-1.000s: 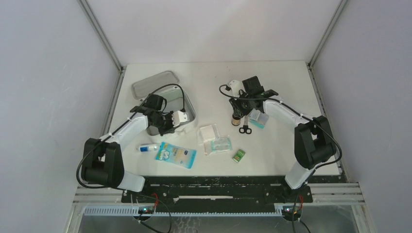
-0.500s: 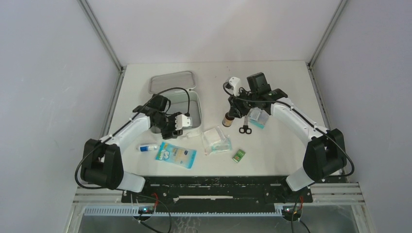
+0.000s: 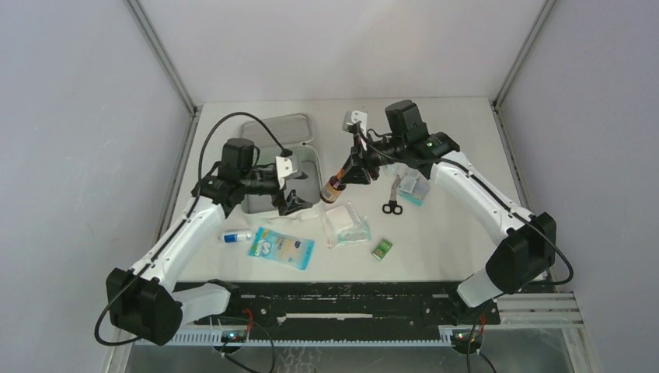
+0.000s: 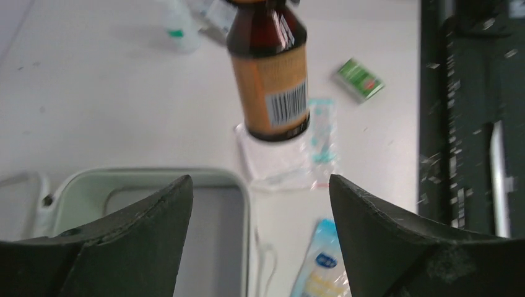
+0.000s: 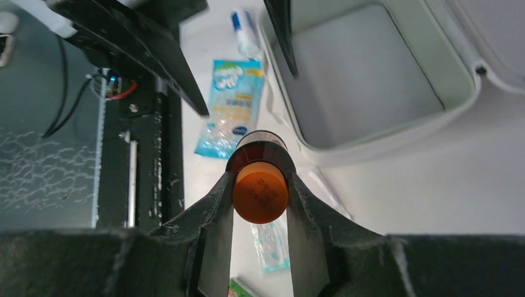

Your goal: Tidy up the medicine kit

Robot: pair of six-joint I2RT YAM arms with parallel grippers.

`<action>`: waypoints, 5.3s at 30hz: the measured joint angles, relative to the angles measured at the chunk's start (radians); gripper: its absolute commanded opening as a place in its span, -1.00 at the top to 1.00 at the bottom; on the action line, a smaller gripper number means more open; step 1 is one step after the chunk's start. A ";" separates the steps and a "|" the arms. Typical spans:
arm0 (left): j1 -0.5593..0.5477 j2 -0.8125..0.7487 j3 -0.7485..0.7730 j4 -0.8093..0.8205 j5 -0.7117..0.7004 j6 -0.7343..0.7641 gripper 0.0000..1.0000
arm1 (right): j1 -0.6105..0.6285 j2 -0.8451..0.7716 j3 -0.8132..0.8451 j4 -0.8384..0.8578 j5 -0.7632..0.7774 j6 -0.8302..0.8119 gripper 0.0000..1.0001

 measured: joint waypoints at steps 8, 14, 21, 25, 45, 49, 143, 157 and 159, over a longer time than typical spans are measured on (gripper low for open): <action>-0.101 0.042 0.052 0.117 0.093 -0.285 -0.70 | 0.058 0.000 0.069 -0.011 -0.089 -0.002 1.00; -0.144 0.071 0.052 0.182 0.093 -0.400 -0.45 | 0.069 0.001 0.069 -0.035 -0.109 -0.005 1.00; -0.152 0.103 0.052 0.201 0.093 -0.469 -0.09 | 0.069 0.004 0.069 -0.053 -0.109 -0.016 1.00; -0.153 0.103 0.052 0.201 0.098 -0.489 0.27 | 0.068 0.009 0.070 -0.053 -0.105 -0.024 0.69; -0.043 0.074 -0.019 0.305 -0.200 -0.675 0.56 | -0.122 -0.097 0.066 -0.119 -0.002 -0.038 -0.42; 0.000 0.116 -0.034 0.342 -0.311 -0.779 0.55 | -0.198 -0.190 -0.026 -0.107 0.022 -0.032 -0.42; 0.016 -0.002 -0.007 0.255 -0.592 -0.597 -0.99 | -0.239 0.387 0.069 0.013 0.740 0.085 0.06; 0.016 -0.023 -0.021 0.269 -0.594 -0.586 -0.99 | -0.239 0.407 0.124 -0.003 0.735 0.080 0.41; 0.016 -0.026 -0.021 0.269 -0.596 -0.586 -0.99 | -0.239 0.407 0.127 -0.008 0.733 0.077 0.56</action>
